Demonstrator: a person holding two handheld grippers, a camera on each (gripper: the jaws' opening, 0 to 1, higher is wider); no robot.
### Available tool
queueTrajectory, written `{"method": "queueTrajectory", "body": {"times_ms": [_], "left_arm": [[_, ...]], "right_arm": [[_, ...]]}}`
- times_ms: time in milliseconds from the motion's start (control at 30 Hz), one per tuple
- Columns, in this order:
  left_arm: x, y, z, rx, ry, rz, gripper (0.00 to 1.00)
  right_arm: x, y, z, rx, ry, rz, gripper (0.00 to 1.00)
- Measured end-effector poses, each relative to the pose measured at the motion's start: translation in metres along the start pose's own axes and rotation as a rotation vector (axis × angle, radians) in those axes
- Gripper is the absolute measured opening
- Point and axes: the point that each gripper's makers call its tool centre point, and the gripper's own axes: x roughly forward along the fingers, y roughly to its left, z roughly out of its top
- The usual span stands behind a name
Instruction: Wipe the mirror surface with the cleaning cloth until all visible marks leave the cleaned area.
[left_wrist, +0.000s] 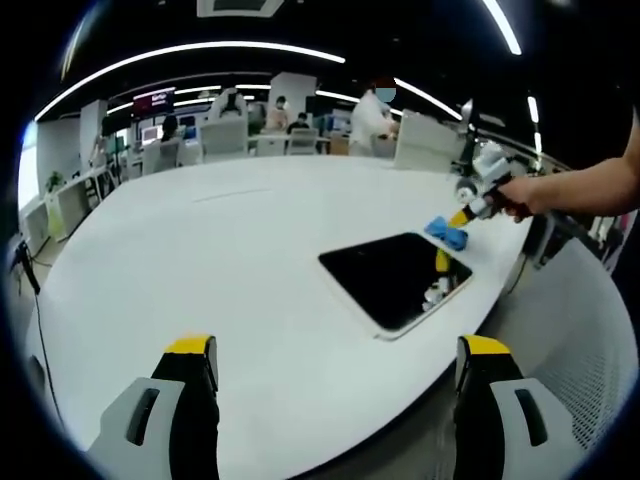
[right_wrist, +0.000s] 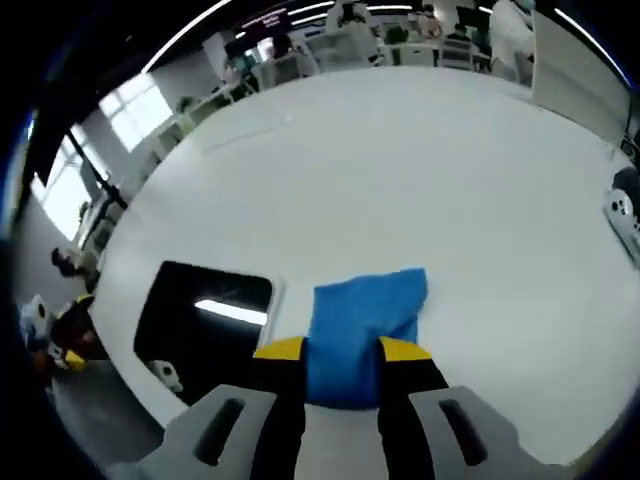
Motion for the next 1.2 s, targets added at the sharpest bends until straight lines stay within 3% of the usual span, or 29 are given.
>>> {"method": "queueTrajectory", "body": {"times_ms": [33,133,200,333,433,500,567,633,800,867,1100,1200], "left_arm": [[-0.001,0.001,-0.001,-0.001,-0.001,0.005,0.99],[-0.001,0.001,-0.004,0.018,0.015,0.002,0.99],[0.0,0.0,-0.004,0.035,0.019,0.001,0.99],[-0.001,0.007,-0.003,0.009,0.02,0.037,0.99],[0.0,0.005,-0.004,0.023,0.044,0.03,0.99],[0.001,0.002,-0.002,0.027,0.035,0.009,0.99],[0.002,0.0,0.0,0.041,0.029,0.002,0.99],[0.002,0.002,0.002,0.03,0.016,0.006,0.99],[-0.002,0.011,0.004,-0.002,0.0,0.056,0.99],[-0.001,0.01,0.005,-0.006,-0.006,0.049,0.99],[-0.003,0.011,0.006,-0.033,-0.016,0.058,0.99],[-0.001,0.01,0.005,-0.03,-0.008,0.045,0.99]], "right_arm": [[-0.006,0.0,0.001,-0.06,-0.01,0.014,0.28],[-0.017,-0.005,0.012,-0.109,-0.093,0.001,0.41],[-0.027,-0.008,0.011,-0.095,-0.111,0.005,0.52],[-0.047,0.001,0.017,-0.063,-0.229,0.097,0.77],[-0.061,0.011,0.015,-0.17,-0.285,0.135,0.83],[-0.074,0.015,0.016,-0.287,-0.374,0.132,0.9],[-0.083,0.013,0.007,-0.254,-0.407,0.133,0.98],[-0.086,0.013,-0.008,-0.191,-0.382,0.156,0.99],[-0.076,0.011,-0.039,-0.187,-0.335,0.165,1.0],[-0.075,0.013,-0.046,-0.215,-0.353,0.166,1.0],[-0.078,0.019,-0.045,-0.2,-0.394,0.175,1.0],[-0.077,0.019,-0.046,-0.241,-0.381,0.163,1.0]]}}
